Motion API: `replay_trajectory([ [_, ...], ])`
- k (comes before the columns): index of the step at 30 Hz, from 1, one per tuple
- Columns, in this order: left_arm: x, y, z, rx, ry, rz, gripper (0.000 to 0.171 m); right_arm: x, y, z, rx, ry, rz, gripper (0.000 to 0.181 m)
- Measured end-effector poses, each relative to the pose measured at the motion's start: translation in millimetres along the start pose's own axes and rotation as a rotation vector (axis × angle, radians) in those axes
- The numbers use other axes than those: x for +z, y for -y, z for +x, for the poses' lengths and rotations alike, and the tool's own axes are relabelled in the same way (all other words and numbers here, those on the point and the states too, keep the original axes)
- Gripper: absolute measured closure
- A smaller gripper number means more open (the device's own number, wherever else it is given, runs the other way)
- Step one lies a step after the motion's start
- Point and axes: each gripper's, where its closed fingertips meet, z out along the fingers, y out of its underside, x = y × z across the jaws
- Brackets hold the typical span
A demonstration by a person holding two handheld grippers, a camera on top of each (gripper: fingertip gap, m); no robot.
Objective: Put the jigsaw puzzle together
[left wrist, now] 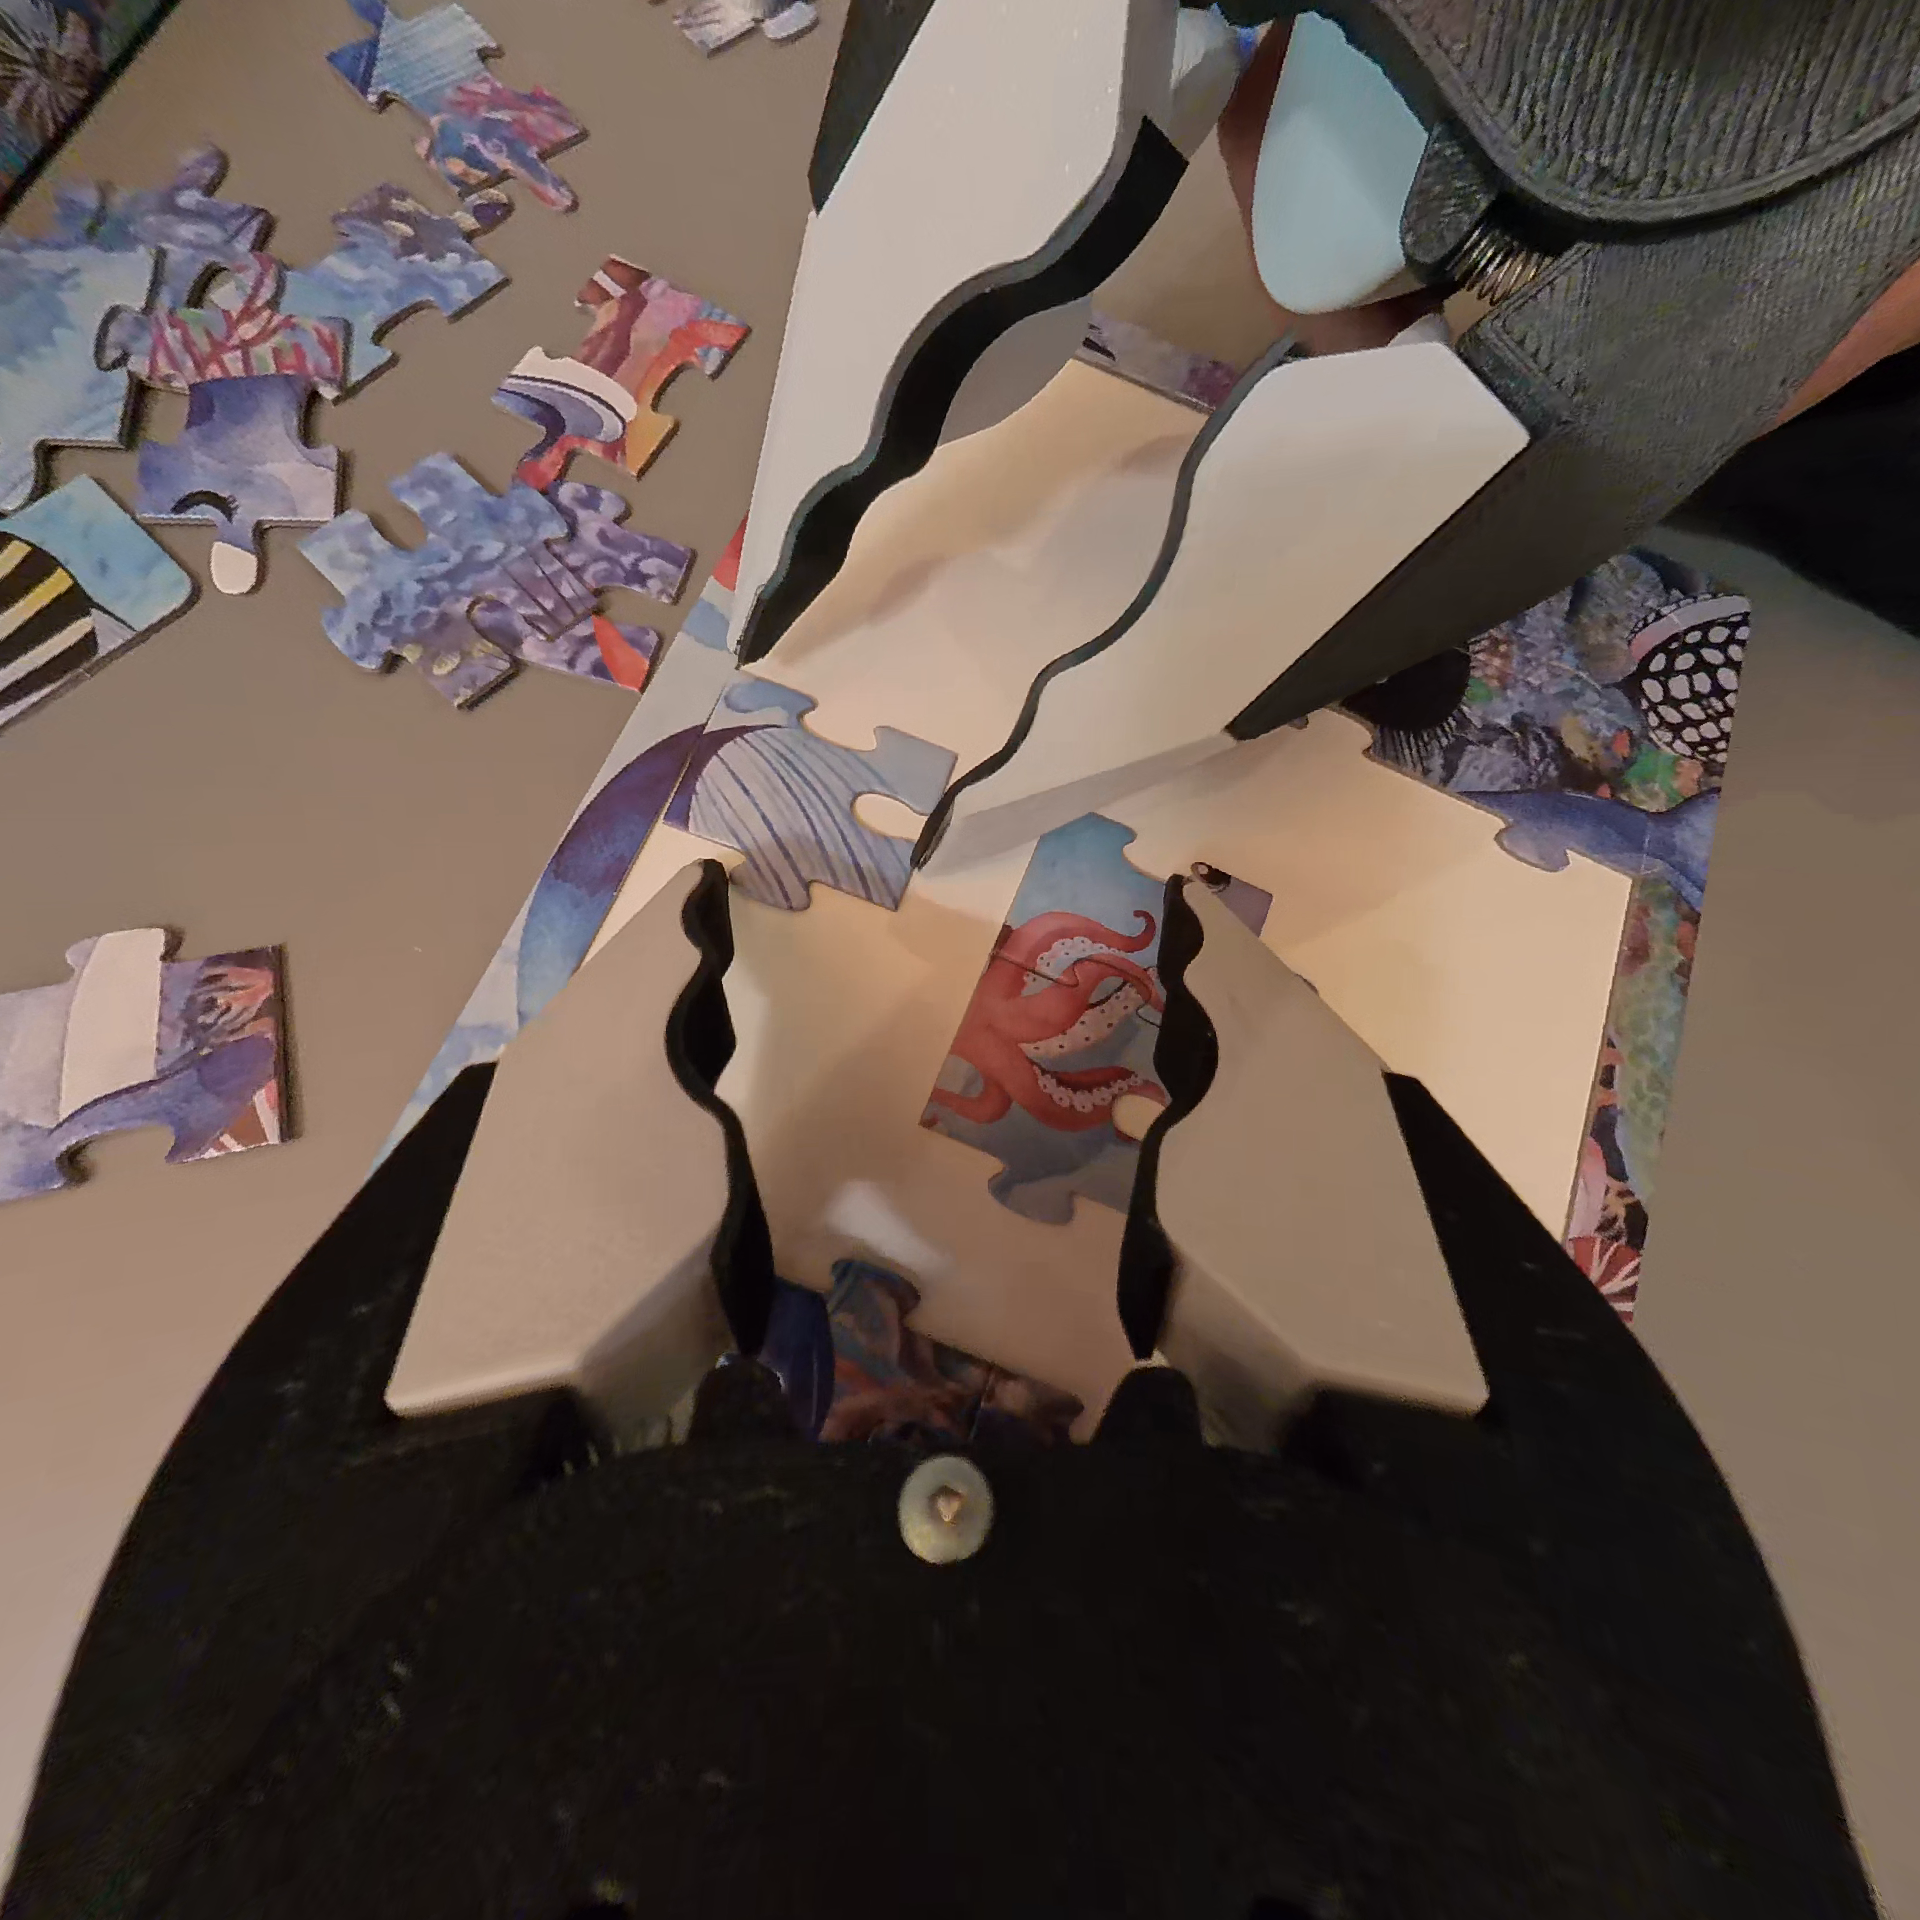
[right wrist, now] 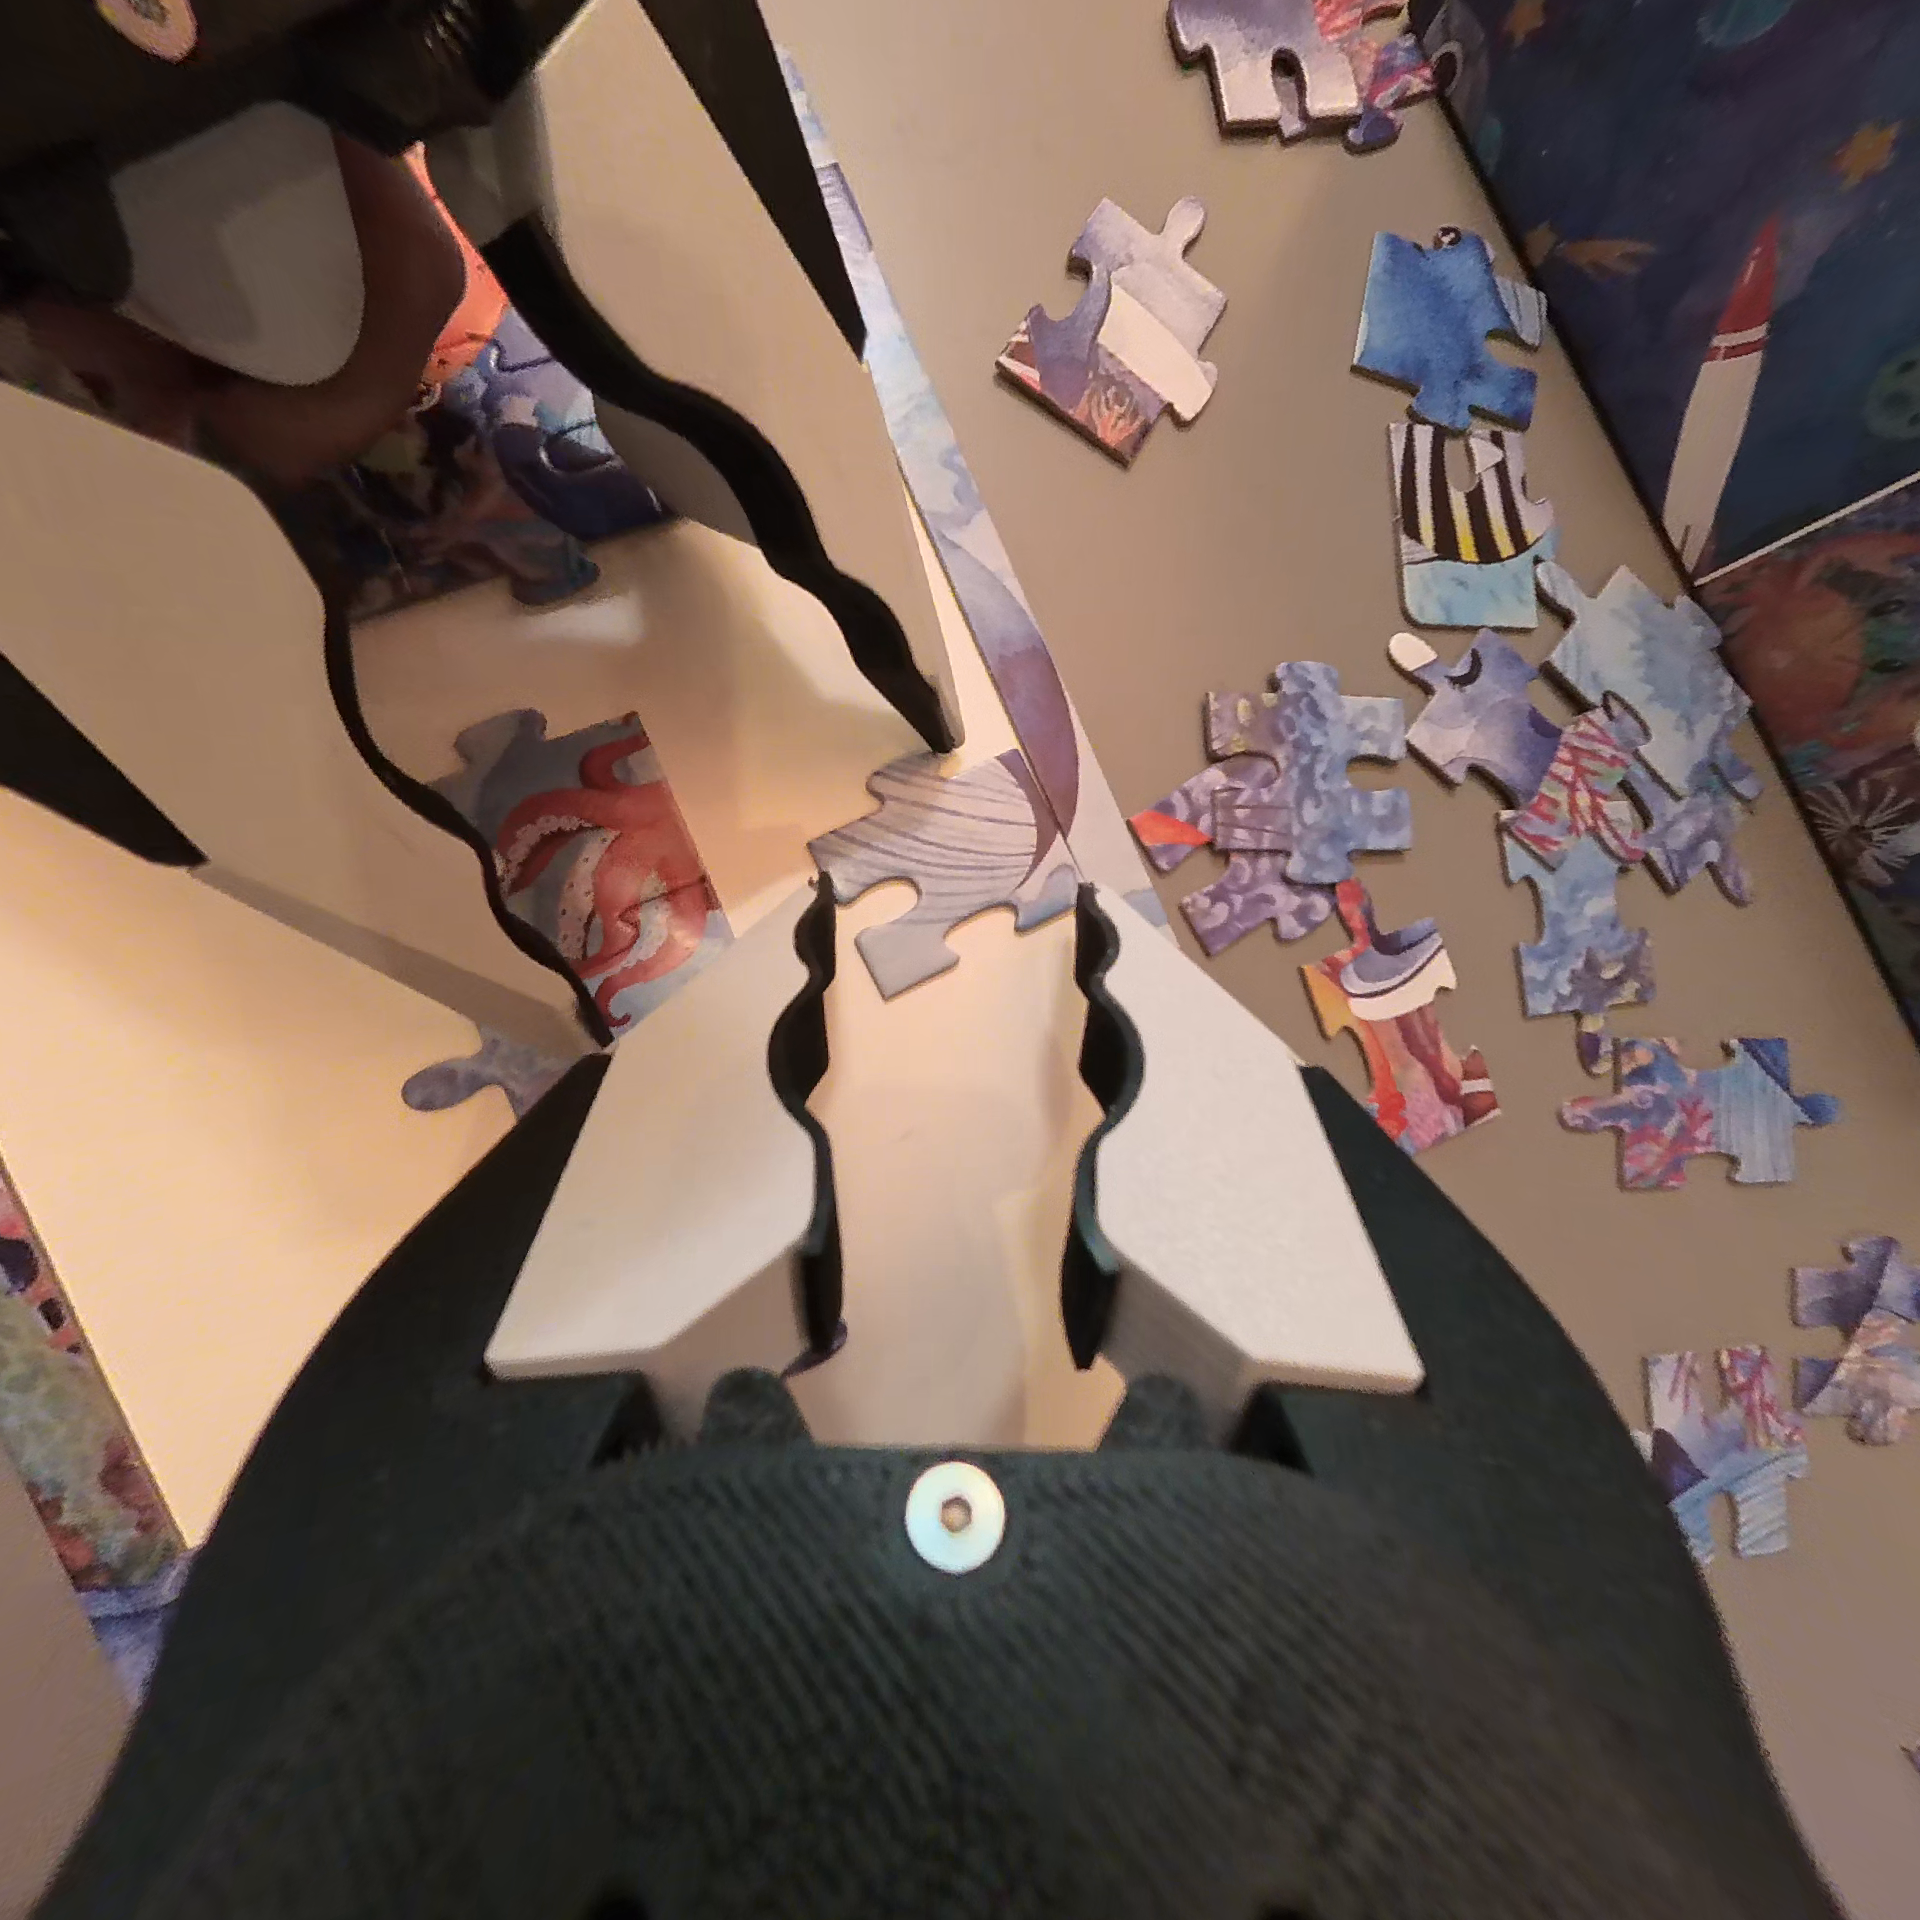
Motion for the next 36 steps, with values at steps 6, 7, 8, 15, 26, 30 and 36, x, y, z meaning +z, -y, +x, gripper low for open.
replay_trajectory([
  [6,1.5,-0.6,1.3,0.025,0.010,-0.010,0.088,-0.5,-0.7,0.8,0.001,-0.004,-0.004,0.135],
  [7,1.4,-0.6,1.5,0.025,0.008,-0.010,0.087,-0.7,-0.9,1.0,0.000,-0.004,-0.005,0.135],
  [8,1.4,-0.6,1.8,0.024,0.004,-0.009,0.087,-0.9,-1.1,1.2,0.000,-0.005,-0.006,0.135],
  [15,1.9,-1.0,5.4,0.043,-0.011,-0.014,0.082,-1.0,-1.1,1.3,-0.002,-0.011,-0.010,0.135],
  [26,3.0,-2.2,9.0,0.074,-0.013,-0.023,0.075,-1.0,-1.0,1.0,-0.004,-0.011,-0.011,0.135],
  [30,3.3,-2.8,9.7,0.084,-0.010,-0.027,0.074,-0.9,-1.2,1.0,-0.001,-0.010,-0.012,0.135],
  [36,3.3,-2.6,9.9,0.088,-0.009,-0.026,0.073,-1.0,-1.2,0.9,0.001,-0.009,-0.012,0.135],
])
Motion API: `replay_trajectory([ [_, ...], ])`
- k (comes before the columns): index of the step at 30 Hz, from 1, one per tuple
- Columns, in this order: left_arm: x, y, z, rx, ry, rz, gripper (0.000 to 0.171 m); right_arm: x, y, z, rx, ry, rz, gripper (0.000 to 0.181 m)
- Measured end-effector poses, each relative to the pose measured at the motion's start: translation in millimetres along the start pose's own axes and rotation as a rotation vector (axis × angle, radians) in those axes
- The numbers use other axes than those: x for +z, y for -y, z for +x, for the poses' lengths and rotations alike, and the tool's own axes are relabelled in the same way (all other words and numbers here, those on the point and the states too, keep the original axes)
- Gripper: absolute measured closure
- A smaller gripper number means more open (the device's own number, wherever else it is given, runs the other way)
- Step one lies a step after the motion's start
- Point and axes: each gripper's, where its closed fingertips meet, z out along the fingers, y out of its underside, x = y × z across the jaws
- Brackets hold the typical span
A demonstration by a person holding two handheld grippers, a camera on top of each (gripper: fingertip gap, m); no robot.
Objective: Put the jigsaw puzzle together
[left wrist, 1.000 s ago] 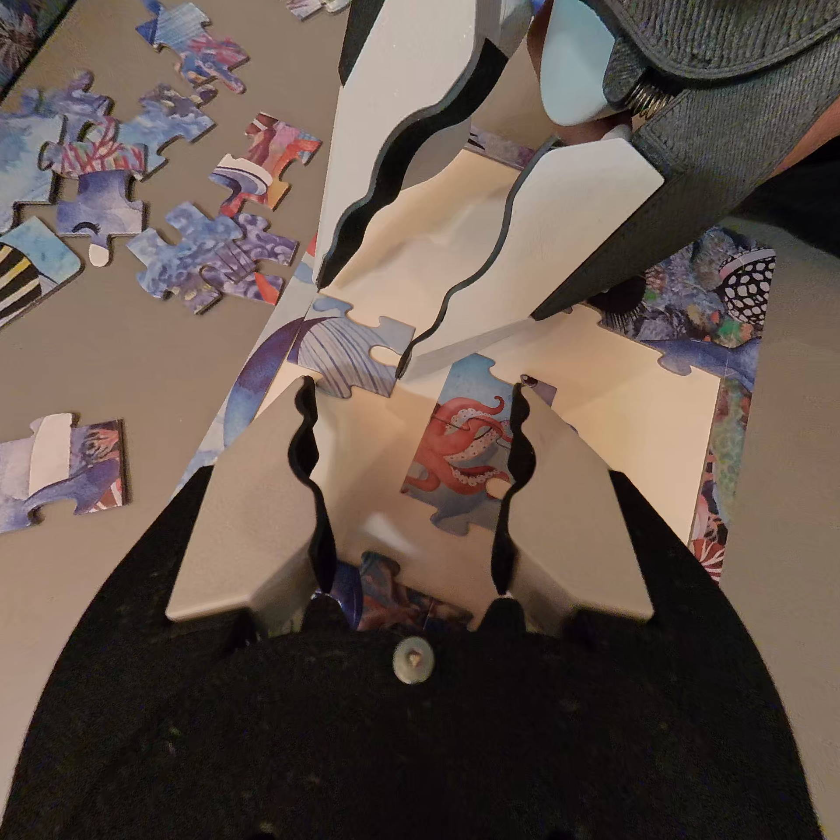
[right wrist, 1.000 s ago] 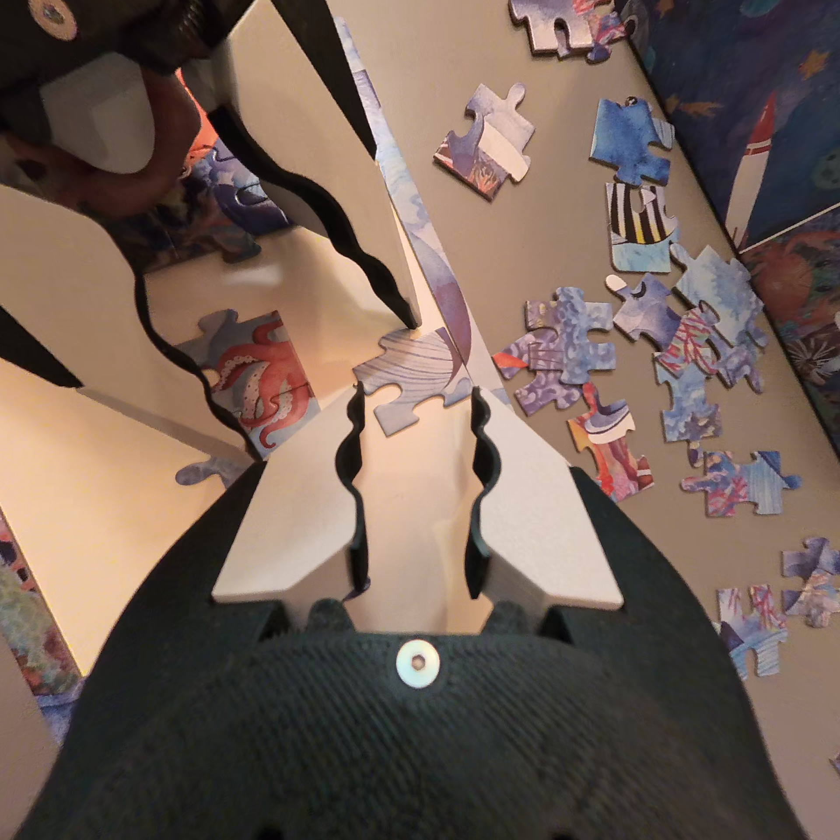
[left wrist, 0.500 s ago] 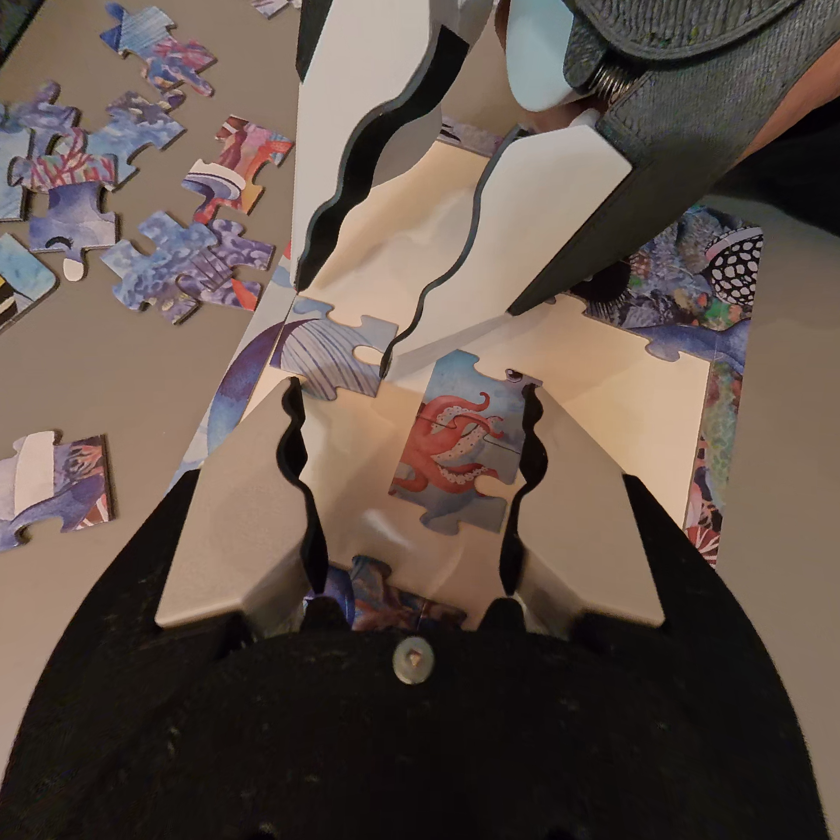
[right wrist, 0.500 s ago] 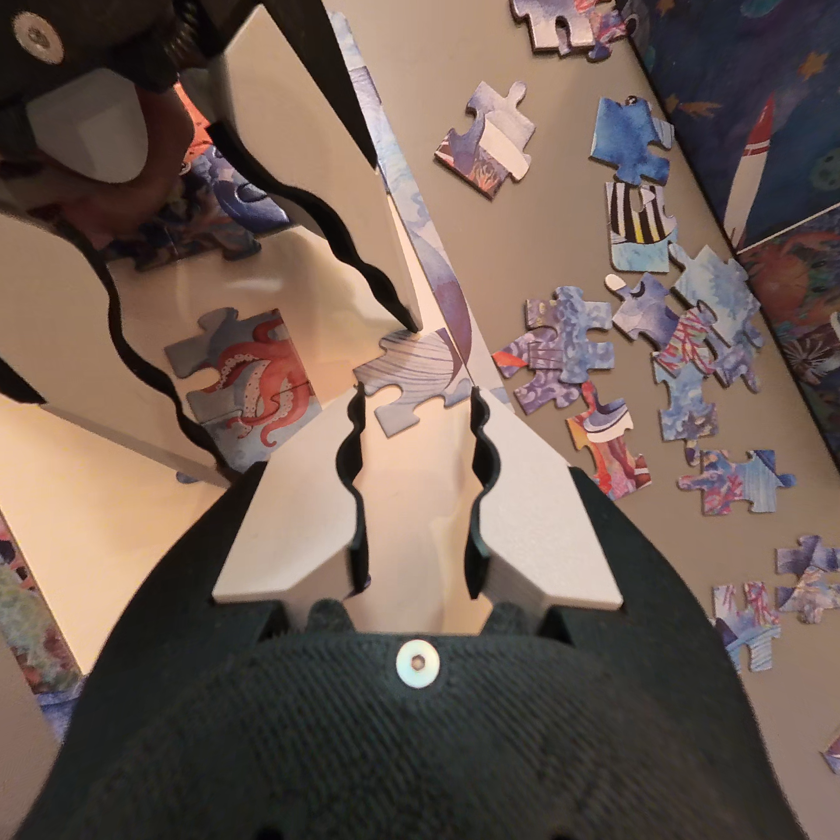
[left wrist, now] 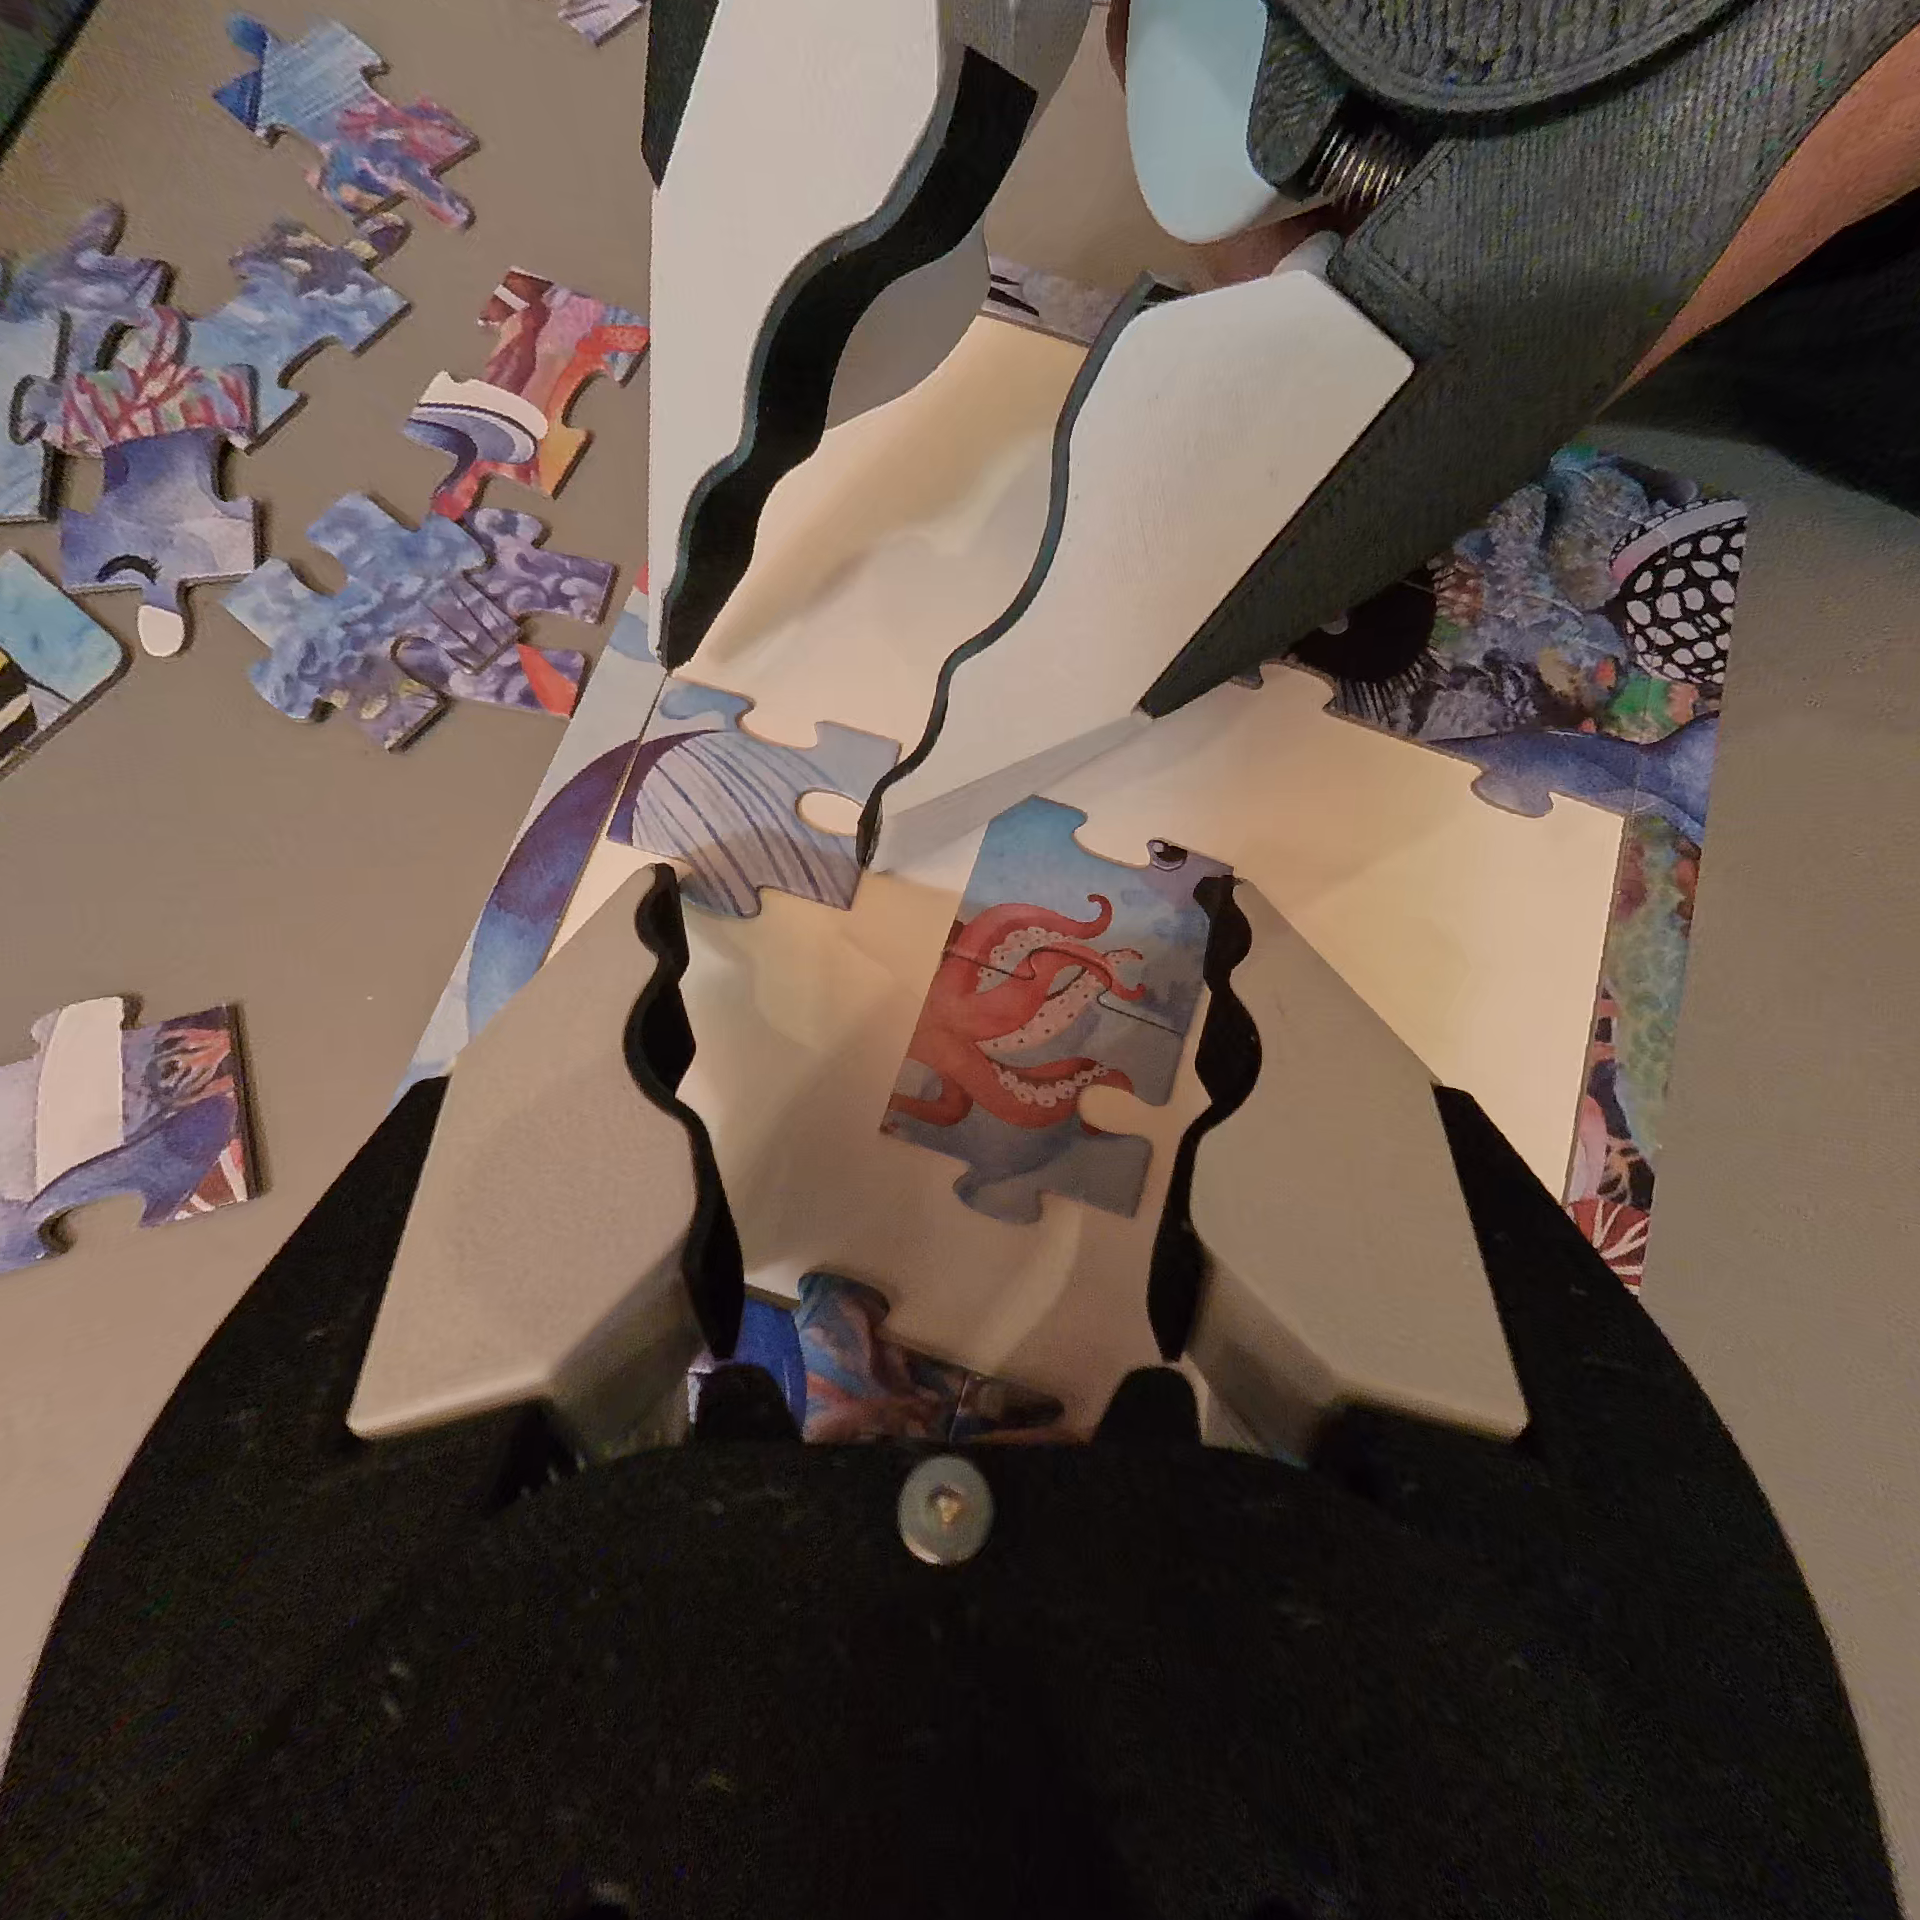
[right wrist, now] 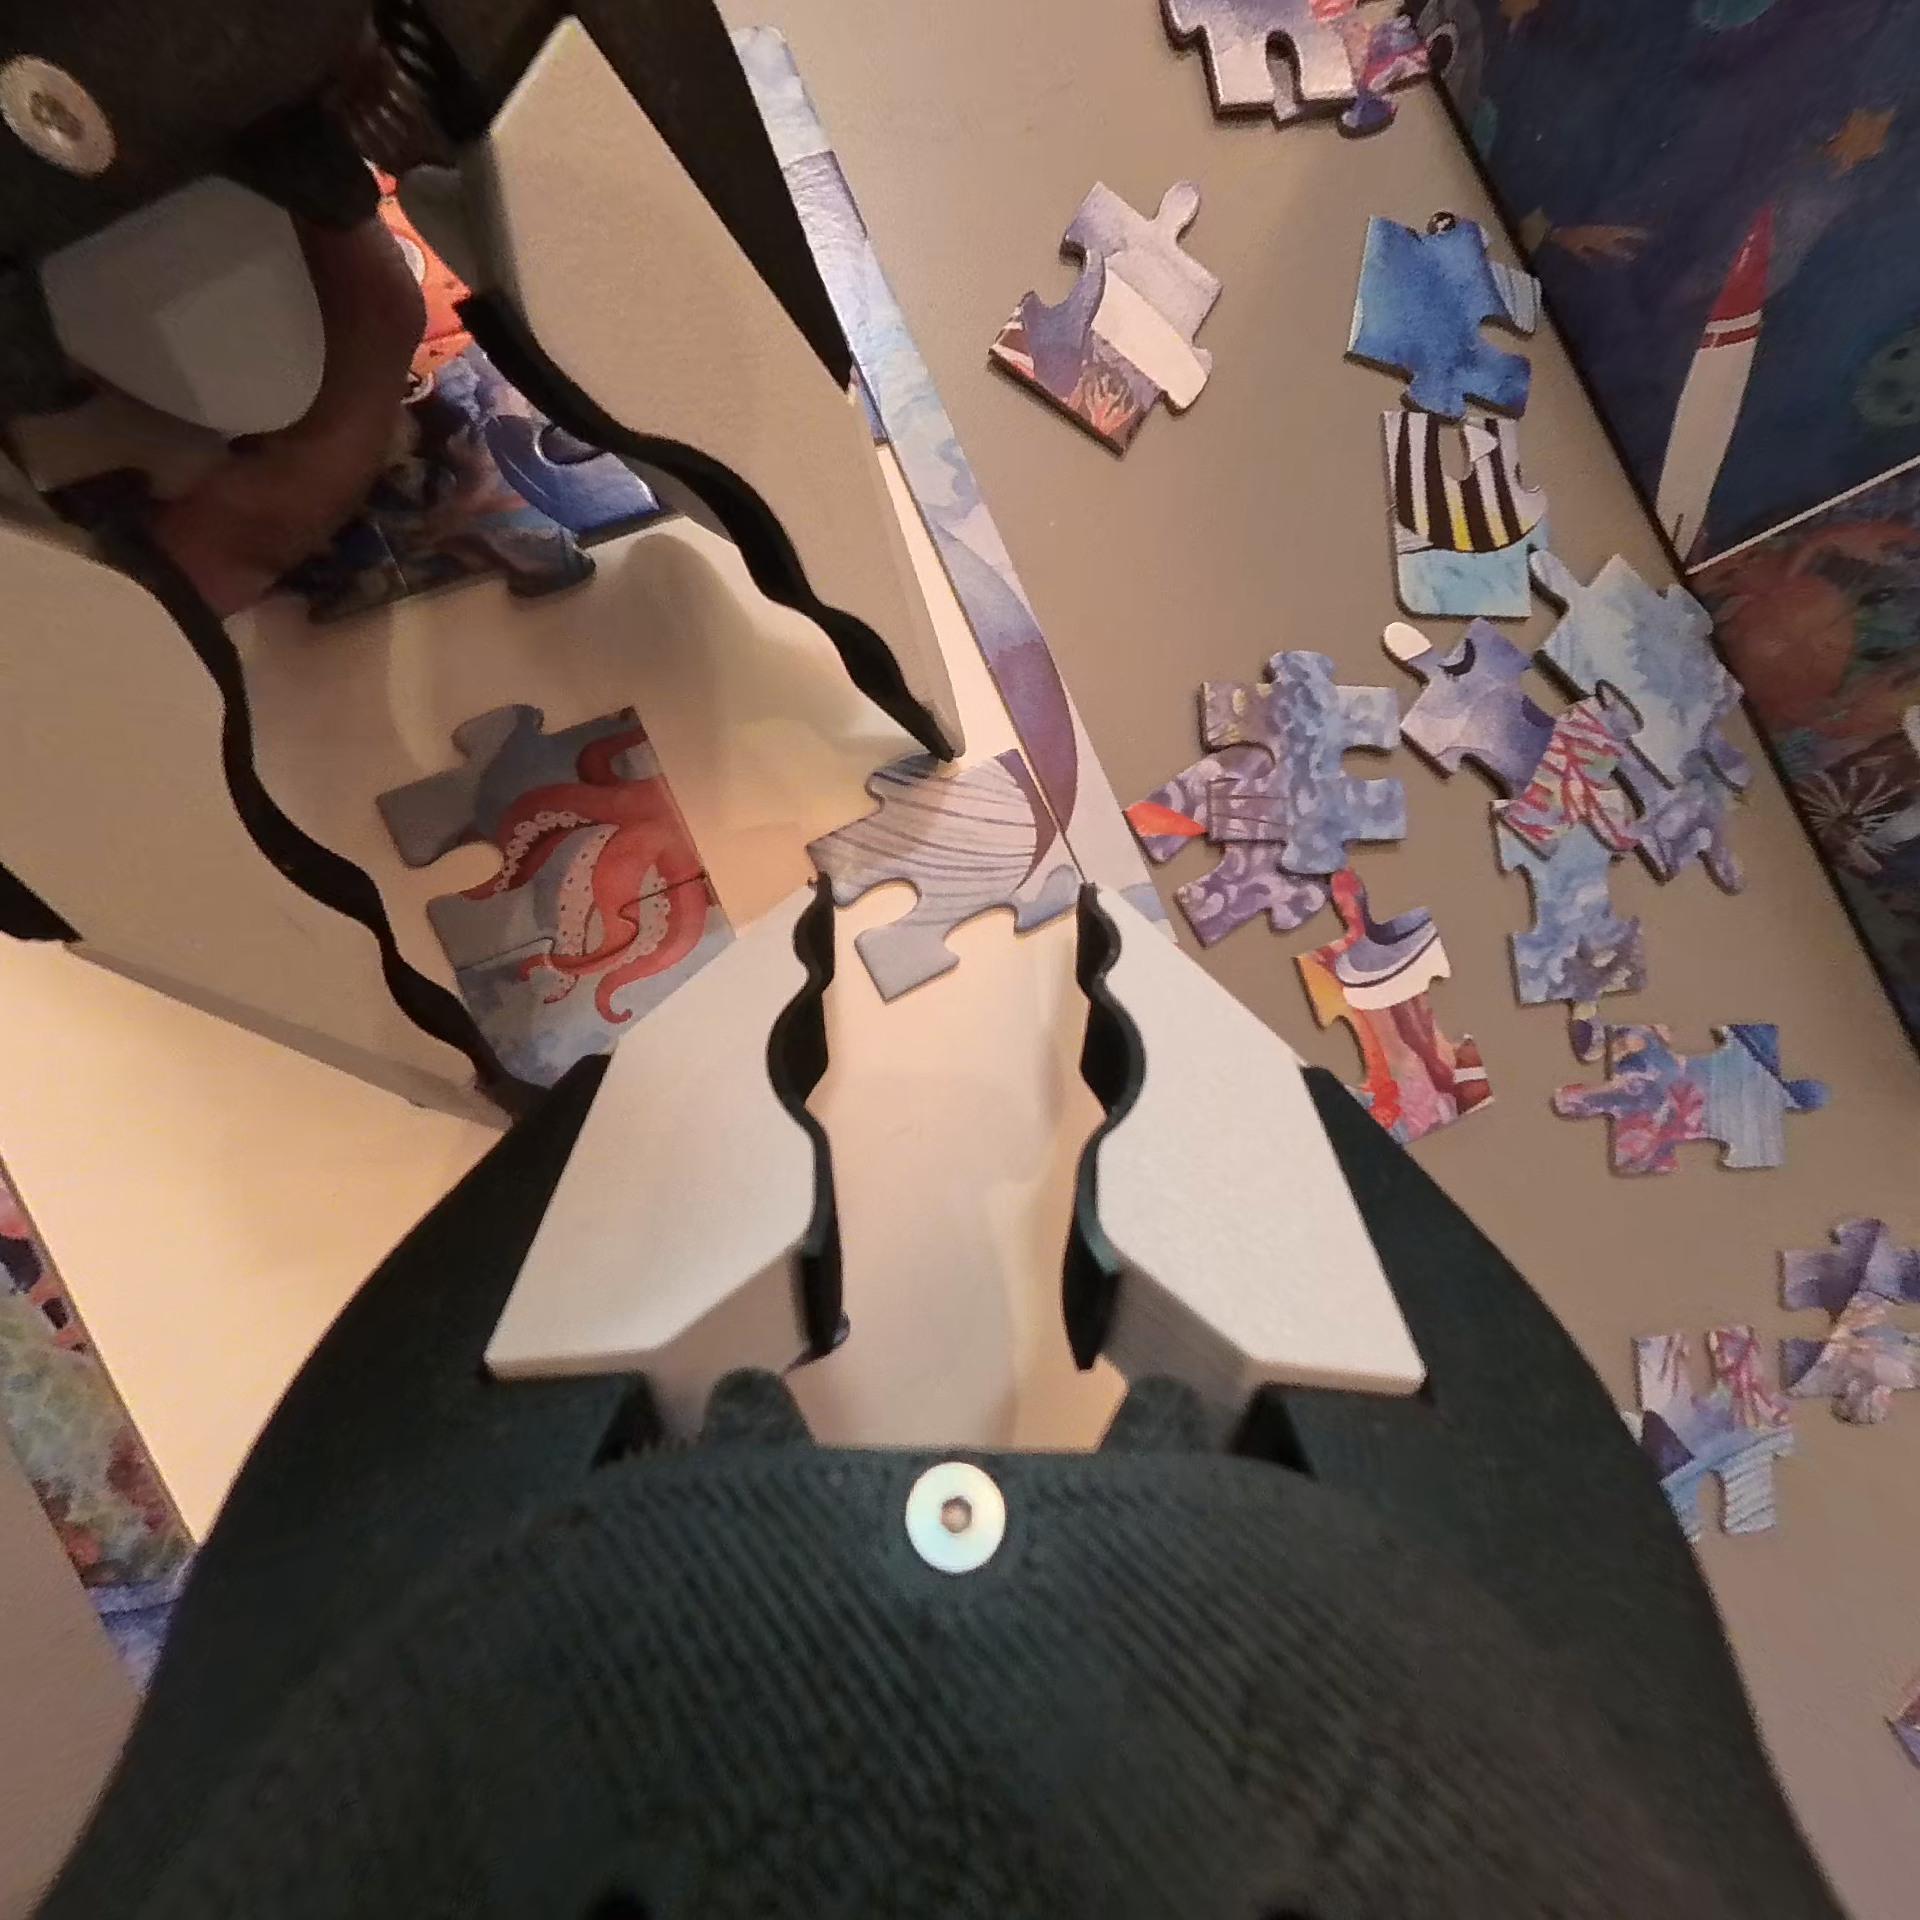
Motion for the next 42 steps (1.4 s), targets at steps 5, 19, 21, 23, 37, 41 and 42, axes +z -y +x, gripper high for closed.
replay_trajectory([
  [5,-0.1,1.8,-0.5,0.009,0.011,0.009,0.073,0.1,0.3,0.0,-0.007,-0.004,0.000,0.136],
  [19,0.9,1.1,-1.0,-0.001,0.008,0.001,0.073,0.2,-0.2,-0.7,0.006,0.002,-0.001,0.138],
  [21,0.6,1.4,-1.2,-0.001,0.011,0.003,0.073,0.3,-0.2,-0.7,0.009,0.004,-0.001,0.138],
  [23,0.7,1.3,-1.0,0.000,0.009,0.002,0.073,0.4,-0.4,-0.9,0.014,0.009,0.001,0.138],
  [37,-1.0,3.0,-0.4,0.008,0.011,0.017,0.074,-2.1,3.0,-1.6,0.023,0.016,0.021,0.139],
  [41,-0.3,2.2,0.4,0.016,0.011,0.010,0.074,1.0,2.2,-3.9,0.015,0.021,0.013,0.139],
  [42,-0.4,2.3,0.6,0.017,0.010,0.011,0.074,1.2,2.4,-4.3,0.014,0.022,0.013,0.139],
])
